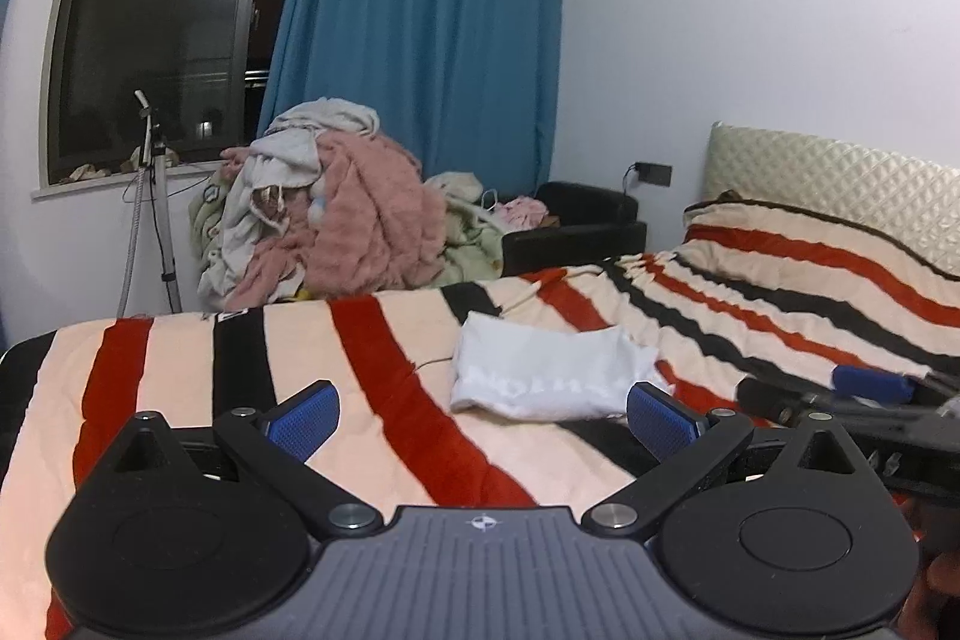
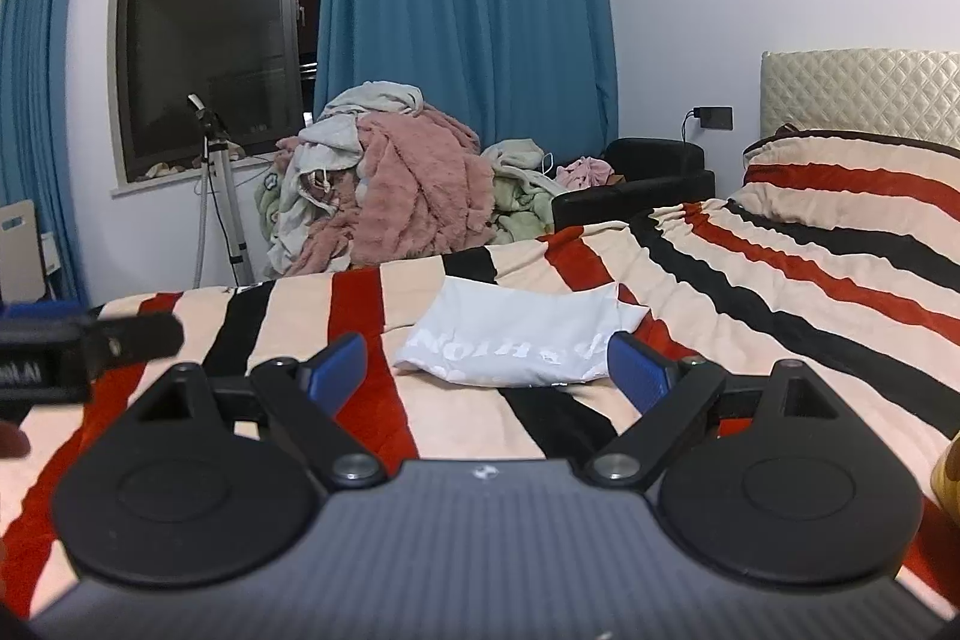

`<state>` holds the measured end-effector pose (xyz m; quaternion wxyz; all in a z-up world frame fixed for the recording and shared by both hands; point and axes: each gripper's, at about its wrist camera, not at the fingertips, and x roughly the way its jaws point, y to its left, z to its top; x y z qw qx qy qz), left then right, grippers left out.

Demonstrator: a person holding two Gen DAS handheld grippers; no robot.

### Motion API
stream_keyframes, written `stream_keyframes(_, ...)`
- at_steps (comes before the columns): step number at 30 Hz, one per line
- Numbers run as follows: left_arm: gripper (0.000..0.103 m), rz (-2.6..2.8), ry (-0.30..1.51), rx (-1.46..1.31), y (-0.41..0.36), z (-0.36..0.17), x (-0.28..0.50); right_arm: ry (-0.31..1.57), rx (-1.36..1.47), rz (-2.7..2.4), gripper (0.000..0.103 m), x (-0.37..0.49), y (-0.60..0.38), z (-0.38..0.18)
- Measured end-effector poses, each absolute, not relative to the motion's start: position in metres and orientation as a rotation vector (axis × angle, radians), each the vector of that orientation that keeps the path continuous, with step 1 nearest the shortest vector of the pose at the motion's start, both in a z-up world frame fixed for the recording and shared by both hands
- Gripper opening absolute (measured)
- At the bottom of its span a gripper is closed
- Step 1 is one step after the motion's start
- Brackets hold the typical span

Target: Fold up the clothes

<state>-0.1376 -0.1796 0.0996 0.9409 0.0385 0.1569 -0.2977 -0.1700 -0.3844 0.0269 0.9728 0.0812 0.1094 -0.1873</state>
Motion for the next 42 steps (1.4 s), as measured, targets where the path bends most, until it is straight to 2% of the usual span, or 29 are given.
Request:
stream_keyframes(7,0.103,-0.581,0.348,0.061,-0.174,0.086,-0.116,0.216,0.179,-0.388,0.088,-0.163,-0.385,0.02)
stream_keyframes(9,0.103,-0.581,0.355,0.071,-0.176,0.082,-0.114,0.226,0.167,-0.385,0.067,-0.162,-0.383,0.019)
stream_keyframes(10,0.103,-0.584,0.359,0.075,-0.177,0.08,-0.114,0.236,0.16,-0.386,0.06,-0.16,-0.381,0.018)
stream_keyframes(13,0.103,-0.591,0.366,0.079,-0.181,0.078,-0.115,0.248,0.17,-0.357,0.062,-0.157,-0.382,0.013)
stream_keyframes(16,0.103,-0.6,0.365,0.08,-0.184,0.078,-0.116,0.257,0.178,-0.368,0.092,-0.156,-0.383,0.01)
stream_keyframes(17,0.103,-0.602,0.363,0.08,-0.185,0.078,-0.117,0.261,0.175,-0.376,0.09,-0.155,-0.382,0.01)
stream_keyframes(42,0.103,-0.587,0.347,0.073,-0.183,0.081,-0.125,0.265,0.155,-0.408,0.09,-0.154,-0.379,0.008)
